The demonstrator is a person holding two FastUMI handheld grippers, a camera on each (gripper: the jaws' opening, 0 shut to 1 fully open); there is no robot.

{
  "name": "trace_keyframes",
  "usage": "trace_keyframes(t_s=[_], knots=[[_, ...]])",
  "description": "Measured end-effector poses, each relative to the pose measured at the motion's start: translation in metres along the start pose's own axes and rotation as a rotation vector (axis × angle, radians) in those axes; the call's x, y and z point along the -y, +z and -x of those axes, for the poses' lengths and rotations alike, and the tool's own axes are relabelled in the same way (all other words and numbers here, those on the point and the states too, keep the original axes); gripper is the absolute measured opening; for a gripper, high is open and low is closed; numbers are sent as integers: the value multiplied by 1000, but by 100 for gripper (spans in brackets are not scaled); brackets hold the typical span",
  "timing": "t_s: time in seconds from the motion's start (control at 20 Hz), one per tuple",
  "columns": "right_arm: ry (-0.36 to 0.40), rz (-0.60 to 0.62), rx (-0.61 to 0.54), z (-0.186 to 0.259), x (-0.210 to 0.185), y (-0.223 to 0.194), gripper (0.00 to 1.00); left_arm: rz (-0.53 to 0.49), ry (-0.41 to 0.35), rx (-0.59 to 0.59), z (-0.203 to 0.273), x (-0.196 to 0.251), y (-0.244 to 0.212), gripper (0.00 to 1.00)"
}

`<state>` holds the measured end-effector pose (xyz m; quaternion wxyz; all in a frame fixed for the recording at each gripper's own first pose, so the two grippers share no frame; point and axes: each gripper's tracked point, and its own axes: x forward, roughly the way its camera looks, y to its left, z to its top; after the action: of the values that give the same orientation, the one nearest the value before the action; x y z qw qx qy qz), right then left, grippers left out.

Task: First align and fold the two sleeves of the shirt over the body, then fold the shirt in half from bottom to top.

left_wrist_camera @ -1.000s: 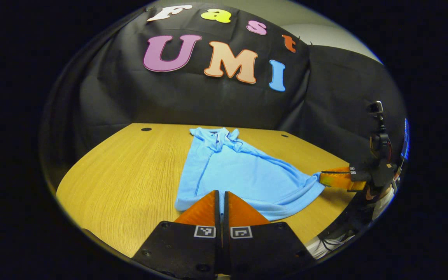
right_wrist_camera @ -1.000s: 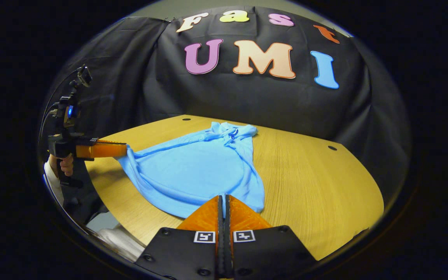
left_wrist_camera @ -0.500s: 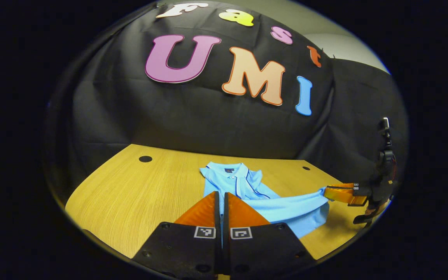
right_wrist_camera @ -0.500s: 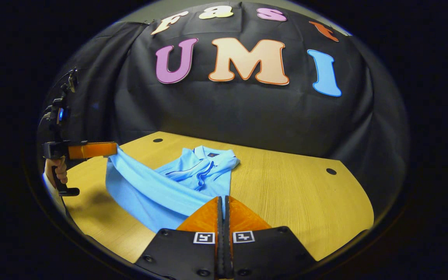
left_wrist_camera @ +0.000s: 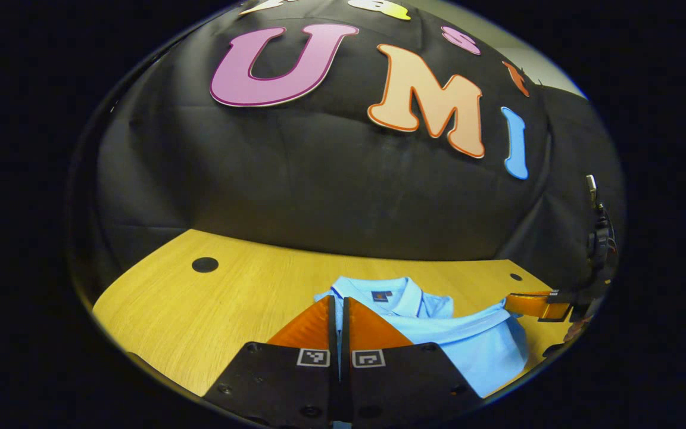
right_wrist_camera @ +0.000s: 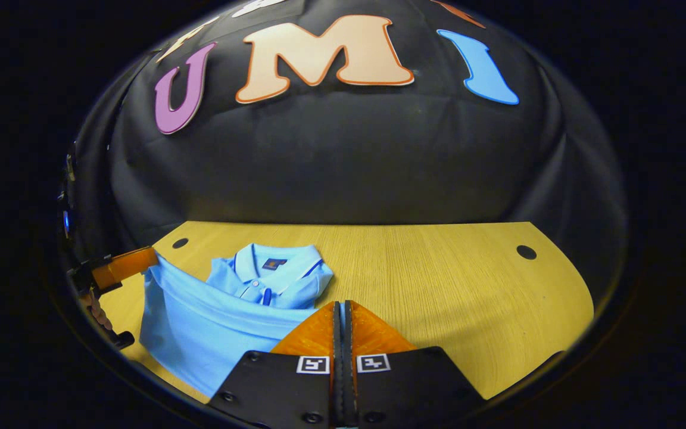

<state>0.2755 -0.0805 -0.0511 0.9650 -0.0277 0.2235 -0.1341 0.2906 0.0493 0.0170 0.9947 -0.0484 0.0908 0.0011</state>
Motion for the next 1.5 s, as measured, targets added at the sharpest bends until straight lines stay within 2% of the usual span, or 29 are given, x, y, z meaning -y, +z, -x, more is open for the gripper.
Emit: trace_keyframes(t_s=[0.2,0.35,0.55,0.65,0.75,0.8,0.85,0.9,1.1,1.15,1.25,1.4,1.5], knots=[[-20,-121,-8,-39,9,2,2,2,24,-41,-43,-9,-9,0],[-42,-119,-1,-49,13,-2,2,-31,28,-74,-63,-10,-25,0],[-30,-155,17,-48,12,3,3,-56,43,-80,-68,-11,-27,0],[-28,-130,45,-45,14,12,5,-62,81,-54,-62,-19,-16,6],[-10,-107,55,-36,10,18,16,-66,88,-64,-50,-19,-12,18],[16,-100,57,-30,3,20,44,-72,97,-70,-40,-20,-10,43],[35,-88,65,-22,-2,20,71,-86,100,-68,-32,-20,-7,53],[36,-62,79,-17,-3,23,99,-106,110,-55,-21,-23,-3,71],[54,27,113,37,-8,20,98,-210,96,17,37,-15,18,72],[65,41,124,52,-10,17,98,-215,81,43,54,-9,22,72],[83,72,146,84,-11,10,98,-203,54,90,88,2,26,77],[109,96,206,134,-11,-2,98,-191,40,154,138,12,28,88],[132,106,233,160,-13,-19,98,-193,38,189,170,19,22,90]])
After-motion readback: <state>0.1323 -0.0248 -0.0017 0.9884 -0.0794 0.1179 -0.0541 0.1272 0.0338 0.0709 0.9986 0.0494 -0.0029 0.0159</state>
